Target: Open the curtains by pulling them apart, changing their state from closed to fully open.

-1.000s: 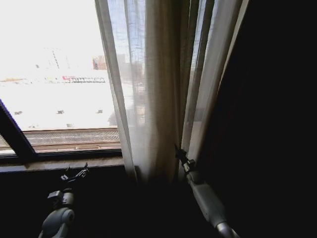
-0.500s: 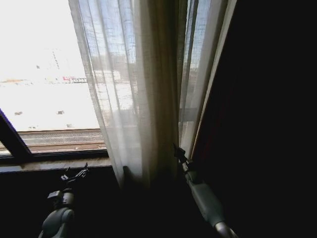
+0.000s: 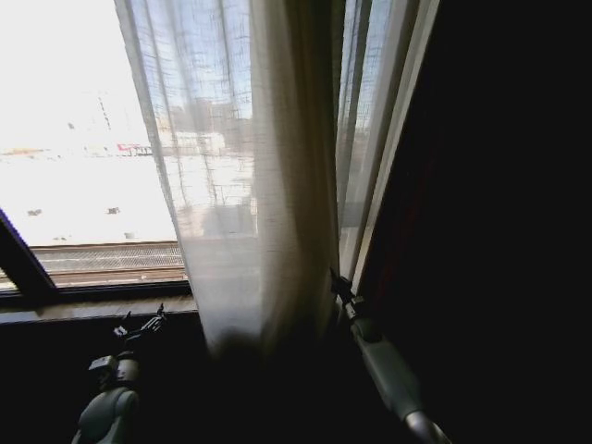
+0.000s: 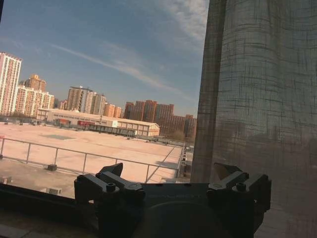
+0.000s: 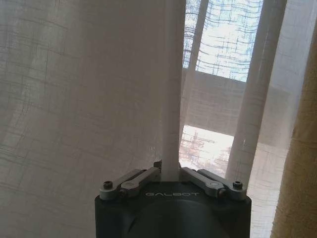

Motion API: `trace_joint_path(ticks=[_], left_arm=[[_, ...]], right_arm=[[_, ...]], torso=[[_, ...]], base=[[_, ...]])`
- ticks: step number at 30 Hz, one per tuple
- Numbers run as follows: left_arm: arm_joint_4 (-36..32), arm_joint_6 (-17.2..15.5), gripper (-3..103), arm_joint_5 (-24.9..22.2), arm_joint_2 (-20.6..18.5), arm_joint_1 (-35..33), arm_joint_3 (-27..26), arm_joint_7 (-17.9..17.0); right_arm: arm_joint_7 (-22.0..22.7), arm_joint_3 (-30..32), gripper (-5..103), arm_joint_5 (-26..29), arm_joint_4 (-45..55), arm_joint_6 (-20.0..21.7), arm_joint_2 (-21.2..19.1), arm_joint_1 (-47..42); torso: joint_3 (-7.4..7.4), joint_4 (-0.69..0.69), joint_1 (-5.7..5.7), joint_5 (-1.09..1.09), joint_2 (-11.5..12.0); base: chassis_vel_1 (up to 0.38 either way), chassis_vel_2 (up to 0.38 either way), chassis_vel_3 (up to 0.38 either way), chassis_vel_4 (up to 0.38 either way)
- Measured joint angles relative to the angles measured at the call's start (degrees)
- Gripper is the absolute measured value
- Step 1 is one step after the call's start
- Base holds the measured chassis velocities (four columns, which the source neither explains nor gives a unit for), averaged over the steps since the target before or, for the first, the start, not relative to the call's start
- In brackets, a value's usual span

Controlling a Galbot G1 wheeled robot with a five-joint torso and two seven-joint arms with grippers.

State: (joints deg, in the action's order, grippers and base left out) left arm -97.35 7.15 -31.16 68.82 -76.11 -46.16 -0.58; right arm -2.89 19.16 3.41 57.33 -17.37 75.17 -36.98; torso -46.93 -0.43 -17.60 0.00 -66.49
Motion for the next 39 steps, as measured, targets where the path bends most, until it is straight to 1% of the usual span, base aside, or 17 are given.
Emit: trace_joint_path(ticks=[3, 4, 6, 8, 12, 15, 21, 24, 26, 27, 29, 33, 34, 35, 36, 37, 39], left_arm=[[0.0, 0.0, 100, 0.0, 0.0, 0.0, 0.0, 0.0], [0.0, 0.0, 100, 0.0, 0.0, 0.0, 0.0, 0.0], [0.0, 0.0, 100, 0.0, 0.0, 0.0, 0.0, 0.0], [0.0, 0.0, 100, 0.0, 0.0, 0.0, 0.0, 0.0], [0.0, 0.0, 100, 0.0, 0.0, 0.0, 0.0, 0.0], [0.0, 0.0, 100, 0.0, 0.0, 0.0, 0.0, 0.0], [0.0, 0.0, 100, 0.0, 0.0, 0.0, 0.0, 0.0], [0.0, 0.0, 100, 0.0, 0.0, 0.0, 0.0, 0.0], [0.0, 0.0, 100, 0.0, 0.0, 0.0, 0.0, 0.0], [0.0, 0.0, 100, 0.0, 0.0, 0.0, 0.0, 0.0], [0.0, 0.0, 100, 0.0, 0.0, 0.0, 0.0, 0.0], [0.0, 0.0, 100, 0.0, 0.0, 0.0, 0.0, 0.0], [0.0, 0.0, 100, 0.0, 0.0, 0.0, 0.0, 0.0], [0.0, 0.0, 100, 0.0, 0.0, 0.0, 0.0, 0.0], [0.0, 0.0, 100, 0.0, 0.0, 0.0, 0.0, 0.0], [0.0, 0.0, 100, 0.0, 0.0, 0.0, 0.0, 0.0], [0.0, 0.0, 100, 0.0, 0.0, 0.0, 0.0, 0.0]], right_arm=[[4.1, 1.2, 0, -1.6, -0.2, 2.9, -0.9, 0.5], [4.1, 1.2, 0, -1.6, -0.2, 2.9, -0.9, 0.5], [6.1, 2.3, 0, -2.9, -0.5, 4.3, -1.5, 0.7], [6.8, 2.7, 0, -3.3, -0.6, 4.7, -1.8, 0.8], [10.1, 4.4, 0, -4.9, -0.6, 6.6, -3.0, 1.0], [11.2, 5.1, 0, -5.4, -0.6, 7.2, -3.4, 1.0], [11.6, 5.0, 0, -5.5, 0.2, 7.2, -3.5, 0.6], [10.5, 4.1, 0, -4.3, 1.0, 6.4, -3.4, 0.1], [8.1, 2.7, 0, -1.9, 2.6, 5.6, -3.4, -0.7], [6.2, 1.8, 5, 0.0, 3.8, 5.3, -3.4, -1.4], [5.7, 1.6, 5, 0.4, 4.3, 5.3, -3.4, -1.6], [3.6, 0.2, 27, 2.7, 8.5, 5.7, -4.0, -4.1], [3.6, 0.2, 27, 2.7, 8.5, 5.7, -4.0, -4.1], [3.3, 0.1, 32, 3.0, 9.3, 6.0, -4.3, -4.7], [2.8, 0.0, 32, 3.6, 10.7, 6.6, -4.9, -5.9], [2.5, -0.2, 43, 5.4, 12.9, 7.7, -6.0, -7.9], [2.3, -0.3, 43, 6.5, 14.0, 8.5, -6.6, -8.9]], torso=[[0.00, 0.00, 0.00, 0.00, 0.0], [0.00, 0.00, 0.00, 0.00, 0.0], [0.00, 0.00, 0.01, 0.00, 0.0], [0.00, 0.00, 0.01, 0.00, 0.0], [0.00, -0.01, 0.02, 0.00, 0.0], [0.00, -0.01, 0.01, 0.00, 0.0], [0.00, 0.00, 0.02, 0.00, 0.0], [0.00, 0.00, 0.02, 0.00, 0.0], [0.00, 0.00, 0.01, 0.00, 0.0], [0.00, 0.00, 0.02, 0.00, 0.0], [0.00, 0.00, 0.01, 0.00, 0.0], [0.00, 0.02, 0.02, -0.01, 0.0], [0.00, 0.02, 0.02, -0.01, 0.0], [0.00, 0.02, 0.02, -0.01, 0.0], [0.00, 0.01, 0.01, -0.01, 0.0], [0.00, -0.01, 0.02, 0.00, 0.0], [0.00, -0.01, 0.01, 0.00, 0.0]], base=[[-0.020, 0.001, 0.008, 0.001], [0.000, 0.000, 0.000, 0.000], [0.000, 0.000, 0.000, 0.000], [0.000, 0.000, 0.000, 0.000], [0.000, 0.000, 0.000, 0.000], [0.000, 0.000, 0.000, 0.000], [0.000, 0.000, 0.000, 0.000], [0.000, 0.000, 0.000, 0.000], [0.000, 0.000, 0.000, 0.000], [0.000, 0.000, 0.000, 0.000], [0.000, 0.000, 0.000, 0.000], [0.000, 0.000, 0.000, 0.000], [0.000, 0.000, 0.000, 0.000], [0.000, 0.000, 0.000, 0.000], [0.000, 0.000, 0.000, 0.000], [0.000, 0.000, 0.000, 0.000], [0.000, 0.000, 0.000, 0.000]])
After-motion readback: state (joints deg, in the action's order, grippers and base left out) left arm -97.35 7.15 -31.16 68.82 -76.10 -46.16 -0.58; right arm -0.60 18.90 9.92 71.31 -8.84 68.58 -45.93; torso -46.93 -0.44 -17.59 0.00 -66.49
